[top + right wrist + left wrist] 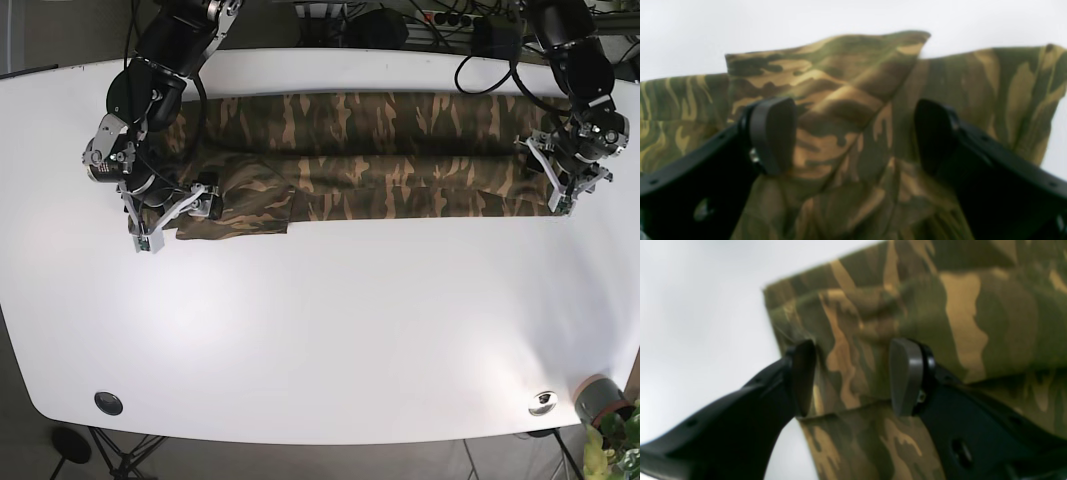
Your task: Fold the T-shirt properly
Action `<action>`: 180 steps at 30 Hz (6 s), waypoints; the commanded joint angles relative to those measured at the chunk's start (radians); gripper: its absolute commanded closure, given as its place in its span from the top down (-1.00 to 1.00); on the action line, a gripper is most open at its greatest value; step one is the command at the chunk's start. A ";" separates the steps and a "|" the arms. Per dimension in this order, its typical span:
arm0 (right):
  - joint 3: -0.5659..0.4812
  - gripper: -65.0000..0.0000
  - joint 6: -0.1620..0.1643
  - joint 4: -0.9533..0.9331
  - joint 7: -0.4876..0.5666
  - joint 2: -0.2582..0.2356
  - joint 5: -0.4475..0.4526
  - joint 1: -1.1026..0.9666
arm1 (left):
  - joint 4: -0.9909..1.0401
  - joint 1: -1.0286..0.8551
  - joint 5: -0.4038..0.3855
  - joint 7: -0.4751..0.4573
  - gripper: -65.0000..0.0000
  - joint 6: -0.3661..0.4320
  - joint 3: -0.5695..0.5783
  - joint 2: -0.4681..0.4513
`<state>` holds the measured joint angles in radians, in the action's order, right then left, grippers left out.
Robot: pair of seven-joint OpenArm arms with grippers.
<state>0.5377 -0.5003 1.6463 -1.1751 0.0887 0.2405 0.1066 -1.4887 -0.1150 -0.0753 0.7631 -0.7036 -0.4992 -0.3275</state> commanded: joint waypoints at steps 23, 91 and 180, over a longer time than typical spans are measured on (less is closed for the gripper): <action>0.005 -0.89 -0.007 0.018 0.017 0.018 0.018 0.020 | 0.010 0.011 -0.005 -0.020 0.00 0.005 -0.002 -0.022; -0.278 -0.03 -0.004 0.202 0.159 -0.137 0.152 -0.336 | -0.180 -0.059 -0.011 -0.020 0.00 0.005 -0.002 0.044; -0.275 -0.03 -0.004 -0.311 0.419 -0.286 0.158 -0.003 | 0.494 0.309 -0.297 0.134 0.42 0.005 -0.229 -0.058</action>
<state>0.2581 -0.5049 1.3258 -0.7525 -0.1856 0.3977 0.0872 -1.0000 0.1864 -0.3840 0.8749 -0.6979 -0.7284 -0.3748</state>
